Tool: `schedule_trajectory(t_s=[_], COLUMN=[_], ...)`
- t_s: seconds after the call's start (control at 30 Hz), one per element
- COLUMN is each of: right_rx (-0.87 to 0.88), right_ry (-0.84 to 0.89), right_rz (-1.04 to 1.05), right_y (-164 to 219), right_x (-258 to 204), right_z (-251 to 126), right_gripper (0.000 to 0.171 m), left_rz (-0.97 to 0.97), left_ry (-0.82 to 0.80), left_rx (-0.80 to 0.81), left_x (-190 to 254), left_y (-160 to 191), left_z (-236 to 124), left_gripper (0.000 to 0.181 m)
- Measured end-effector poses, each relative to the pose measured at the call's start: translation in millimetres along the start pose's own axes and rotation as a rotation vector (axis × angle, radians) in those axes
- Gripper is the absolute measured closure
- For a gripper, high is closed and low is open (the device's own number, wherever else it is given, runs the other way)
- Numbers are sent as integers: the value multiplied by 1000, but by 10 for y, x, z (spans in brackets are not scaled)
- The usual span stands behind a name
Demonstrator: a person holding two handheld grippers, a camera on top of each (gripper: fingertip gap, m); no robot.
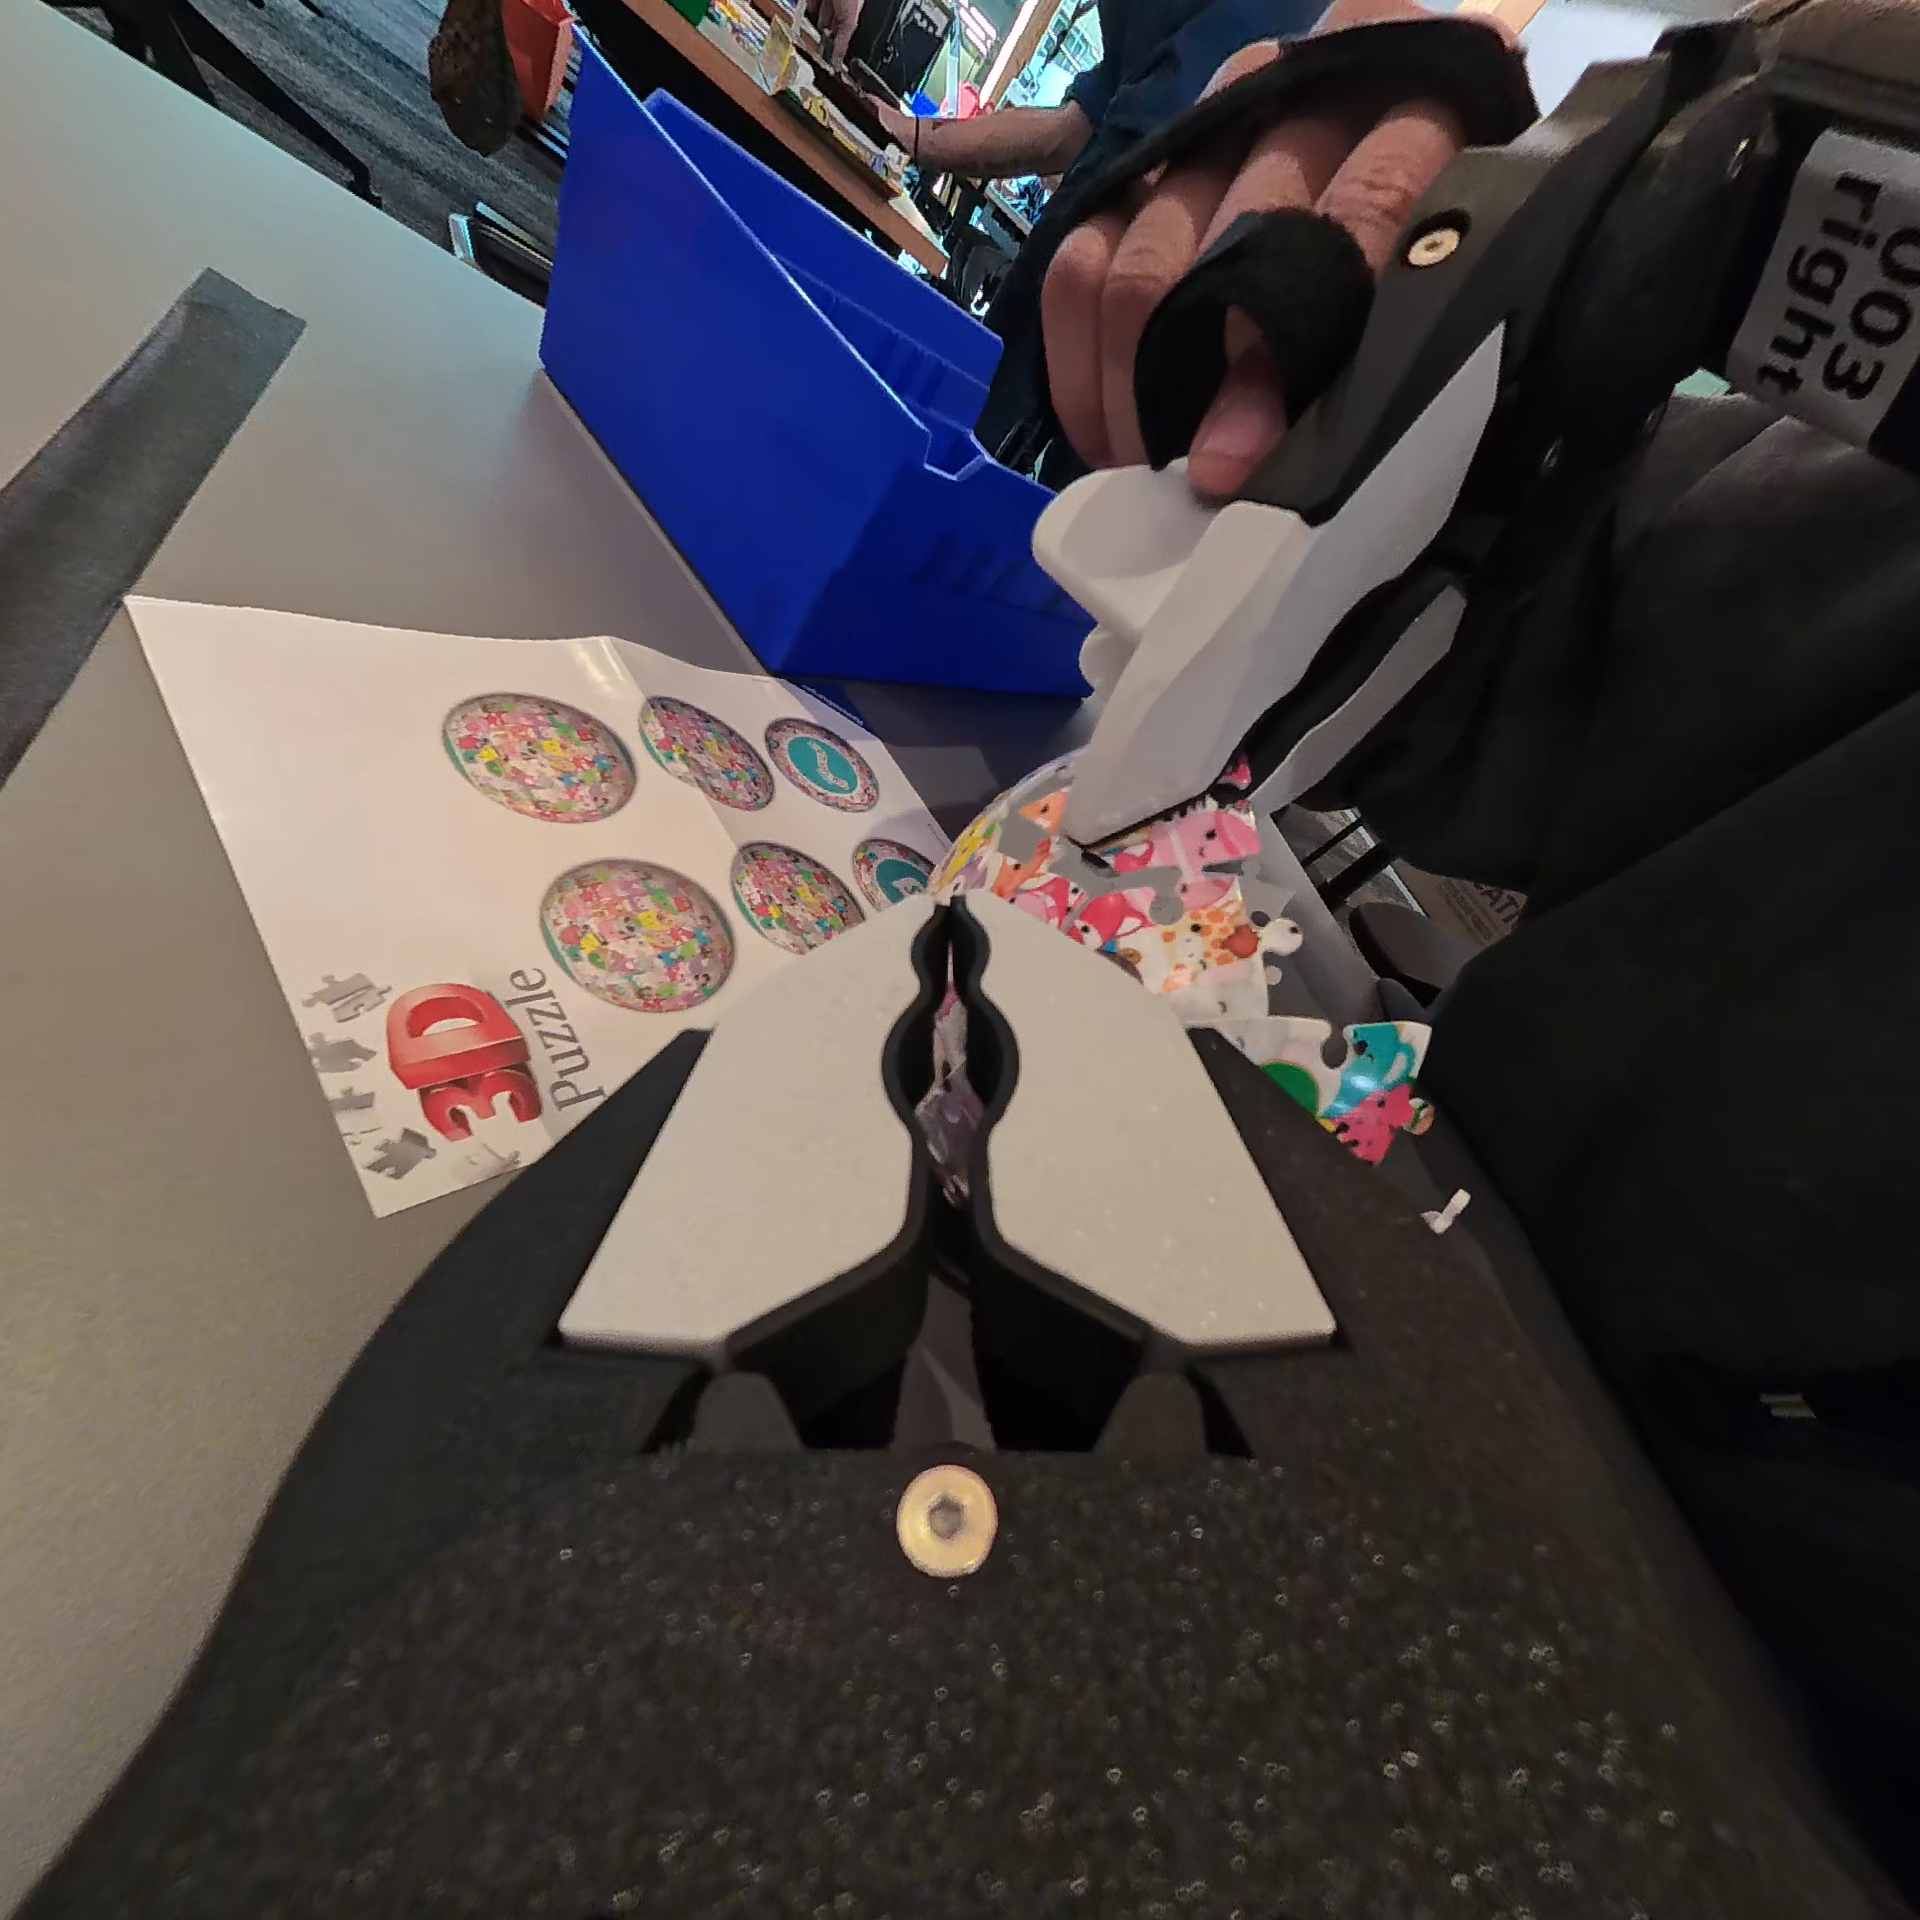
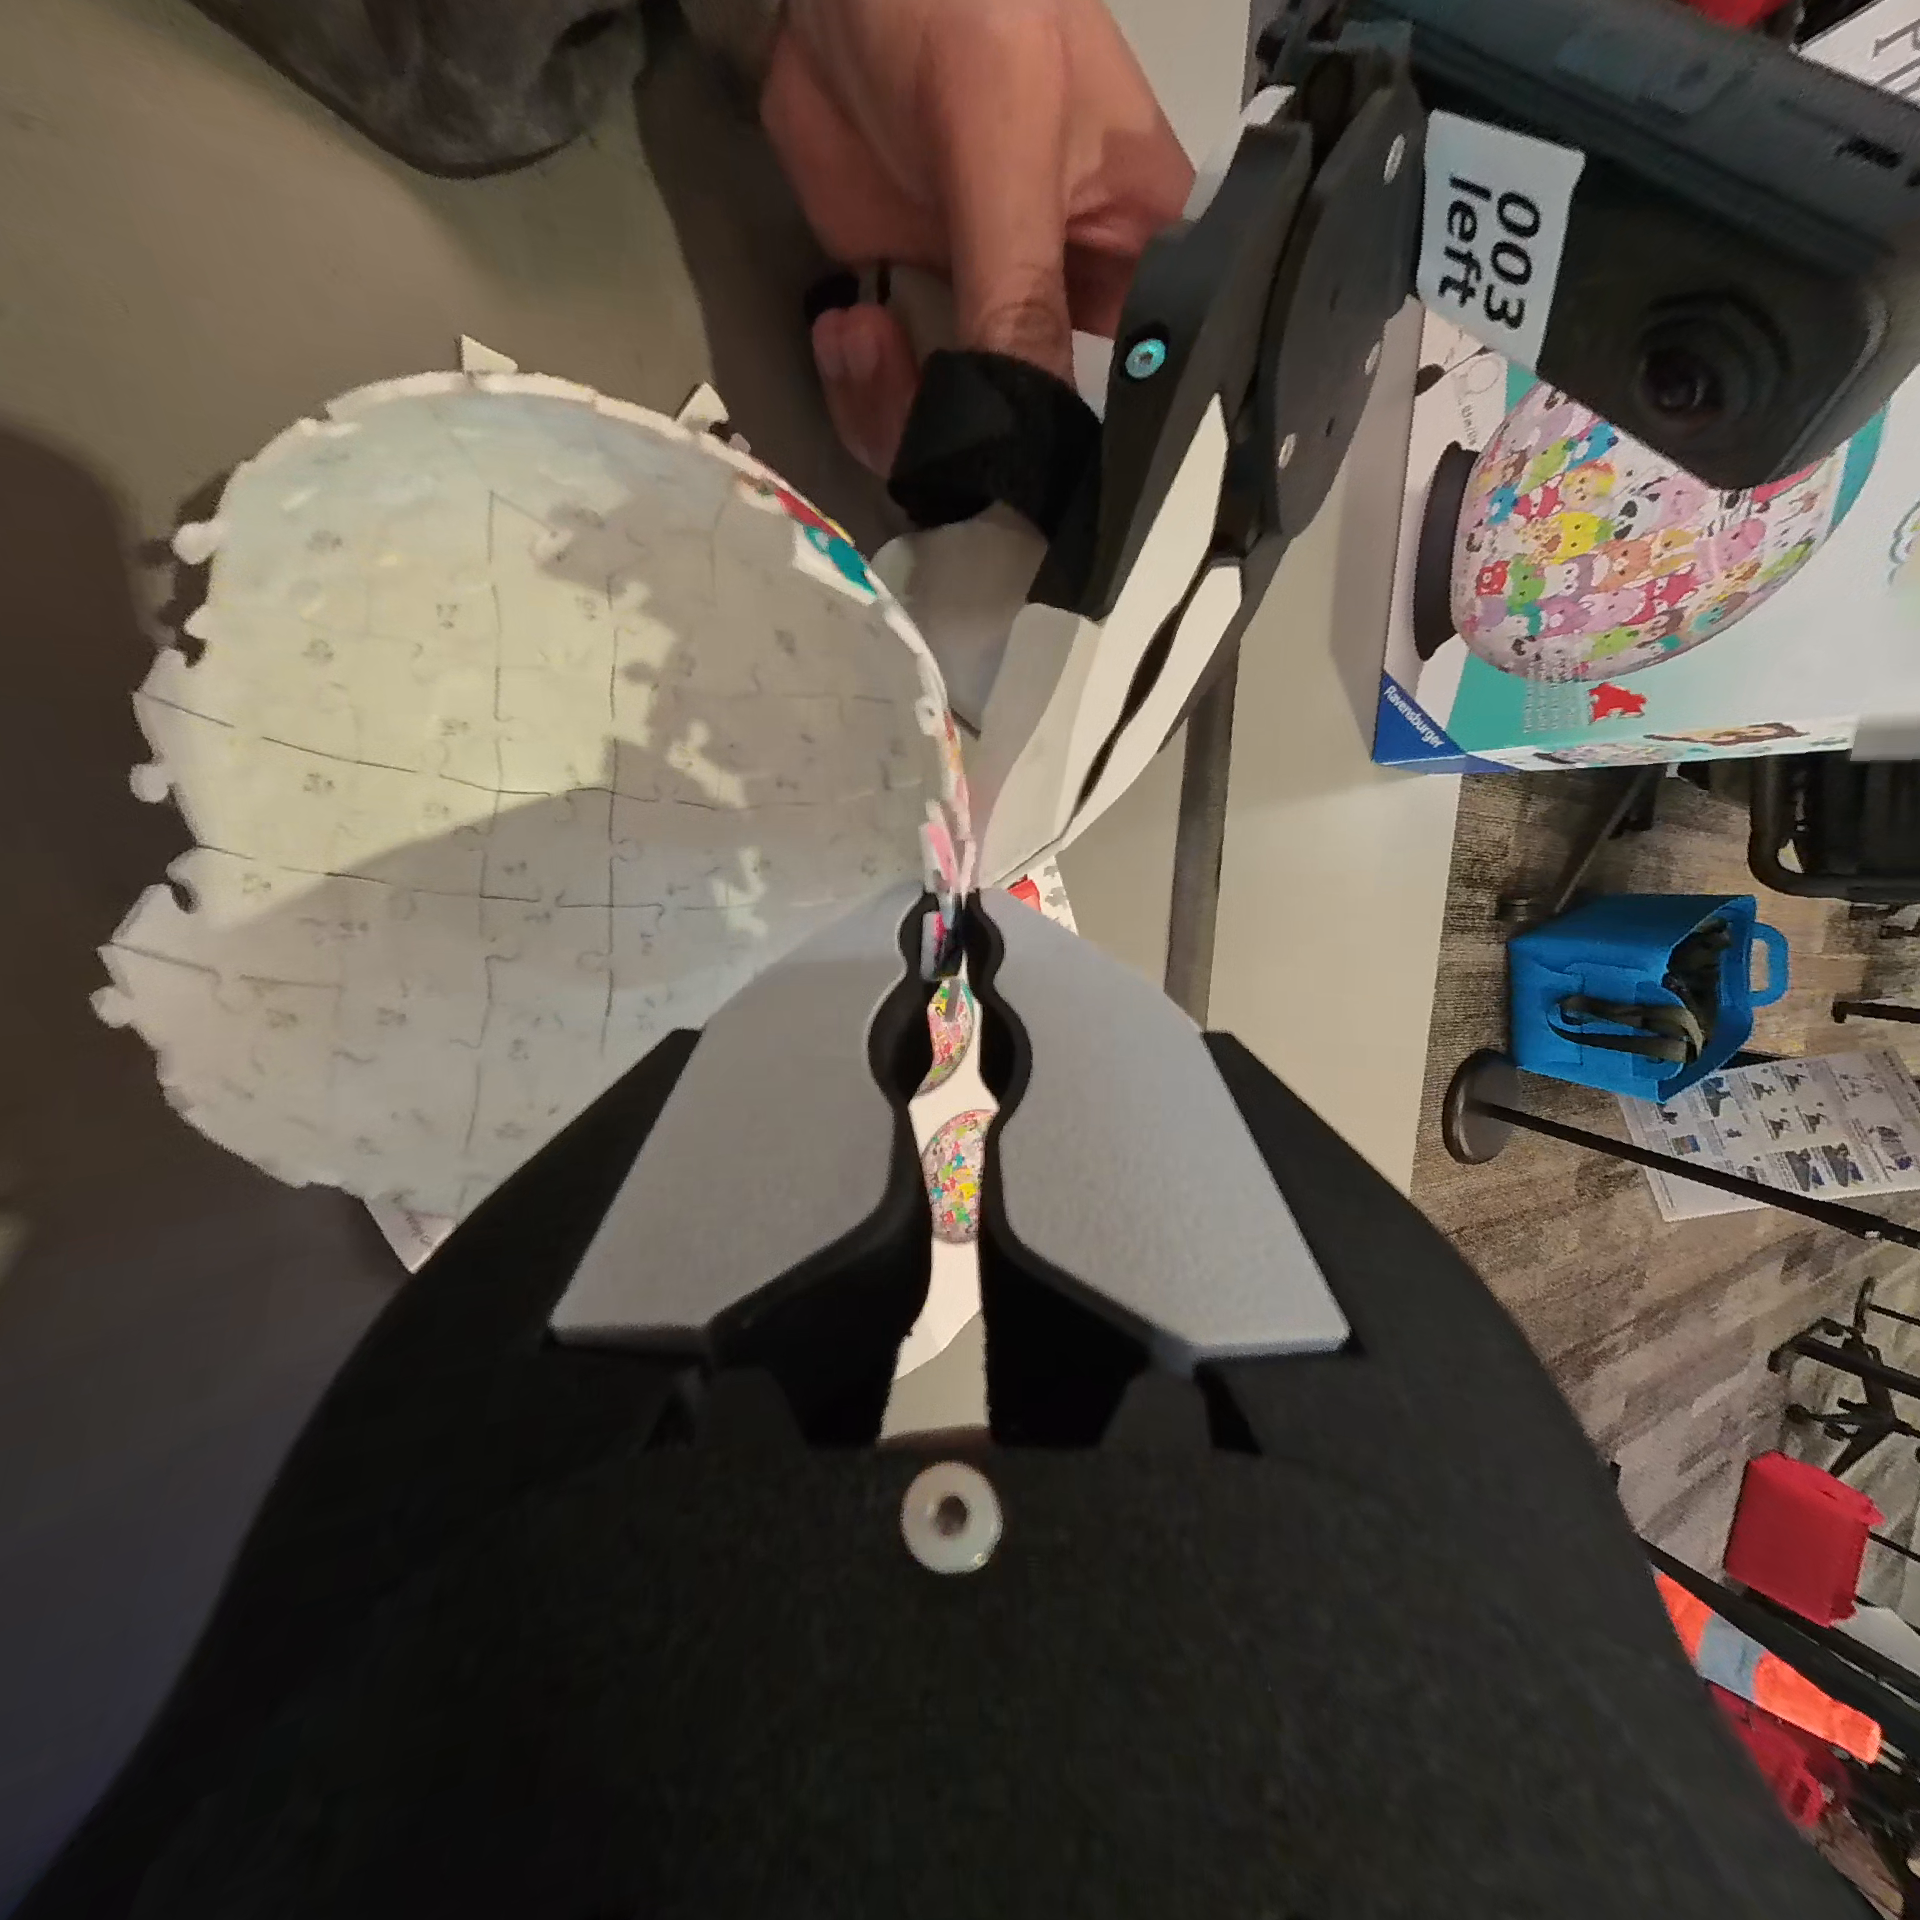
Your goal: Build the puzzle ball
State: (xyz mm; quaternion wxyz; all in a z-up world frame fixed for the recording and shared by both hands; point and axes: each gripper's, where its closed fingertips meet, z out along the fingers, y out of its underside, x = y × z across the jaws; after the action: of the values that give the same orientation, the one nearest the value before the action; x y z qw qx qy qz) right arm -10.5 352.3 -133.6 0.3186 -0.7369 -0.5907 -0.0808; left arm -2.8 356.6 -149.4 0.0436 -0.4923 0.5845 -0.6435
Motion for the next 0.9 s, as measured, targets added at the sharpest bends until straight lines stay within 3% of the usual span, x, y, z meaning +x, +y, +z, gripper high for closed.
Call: schedule_trajectory(t_s=[0.9], right_rx=[27], right_ry=[-14], right_rz=[62], right_y=[-15], right_x=[20], right_z=[46], right_gripper=[168], left_rz=[4], left_ry=[-3], left_rx=[8], left_x=[-1], left_y=[-11], left_z=[-4], left_gripper=[181])
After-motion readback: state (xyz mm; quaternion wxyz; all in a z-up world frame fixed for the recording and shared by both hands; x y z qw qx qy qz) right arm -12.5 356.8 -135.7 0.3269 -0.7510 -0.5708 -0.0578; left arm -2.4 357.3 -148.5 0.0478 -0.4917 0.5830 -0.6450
